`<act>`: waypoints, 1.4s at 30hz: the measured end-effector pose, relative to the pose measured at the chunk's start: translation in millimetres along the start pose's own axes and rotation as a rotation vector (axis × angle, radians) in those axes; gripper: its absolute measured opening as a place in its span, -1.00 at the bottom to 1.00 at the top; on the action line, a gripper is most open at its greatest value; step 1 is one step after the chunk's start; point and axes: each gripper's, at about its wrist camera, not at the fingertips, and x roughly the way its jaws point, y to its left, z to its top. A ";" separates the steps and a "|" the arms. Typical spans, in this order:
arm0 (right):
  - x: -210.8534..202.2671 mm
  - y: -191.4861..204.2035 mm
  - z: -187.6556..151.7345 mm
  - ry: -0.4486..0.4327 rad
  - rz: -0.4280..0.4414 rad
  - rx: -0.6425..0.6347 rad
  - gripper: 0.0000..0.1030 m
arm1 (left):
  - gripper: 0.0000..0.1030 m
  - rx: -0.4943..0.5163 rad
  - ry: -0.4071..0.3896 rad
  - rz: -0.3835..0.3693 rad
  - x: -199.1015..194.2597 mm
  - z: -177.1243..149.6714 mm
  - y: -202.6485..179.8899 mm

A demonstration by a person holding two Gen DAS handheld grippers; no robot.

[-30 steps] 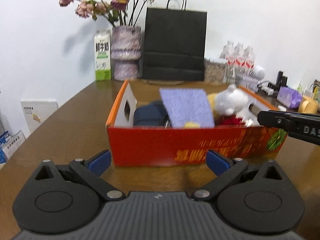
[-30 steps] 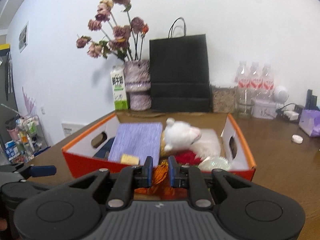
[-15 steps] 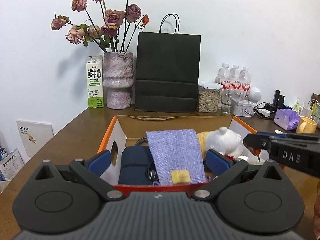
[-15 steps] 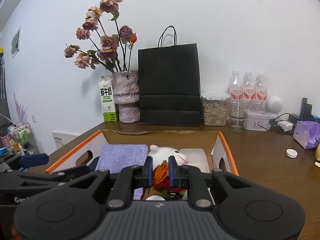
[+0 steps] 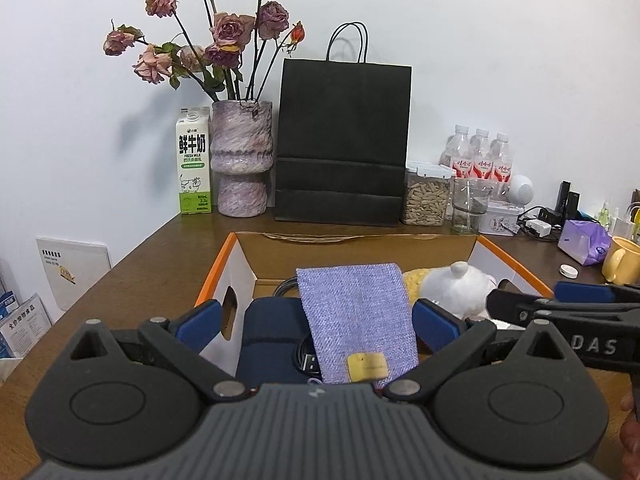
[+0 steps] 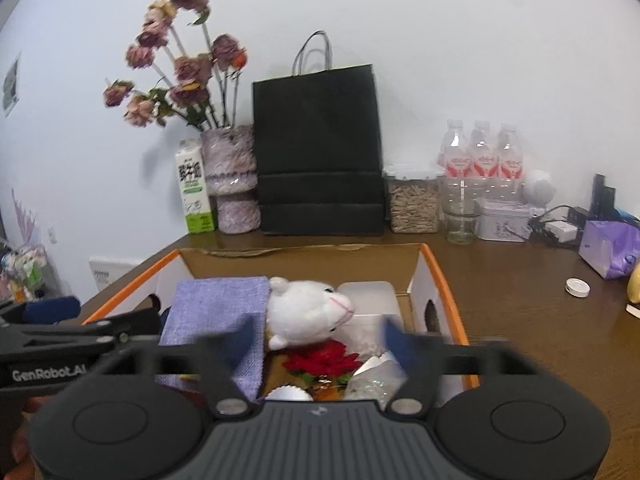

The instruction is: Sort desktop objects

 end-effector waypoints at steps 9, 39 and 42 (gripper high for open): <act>-4.8 -5.7 -2.4 0.003 0.007 0.004 1.00 | 1.00 -0.007 -0.006 0.006 -3.8 -2.6 1.5; -104.9 10.6 -76.3 0.056 0.005 -0.037 1.00 | 1.00 -0.014 0.033 0.016 -85.9 -73.2 -12.0; -117.5 11.3 -90.8 0.070 -0.008 -0.029 1.00 | 1.00 0.000 0.065 0.017 -92.2 -82.7 -16.2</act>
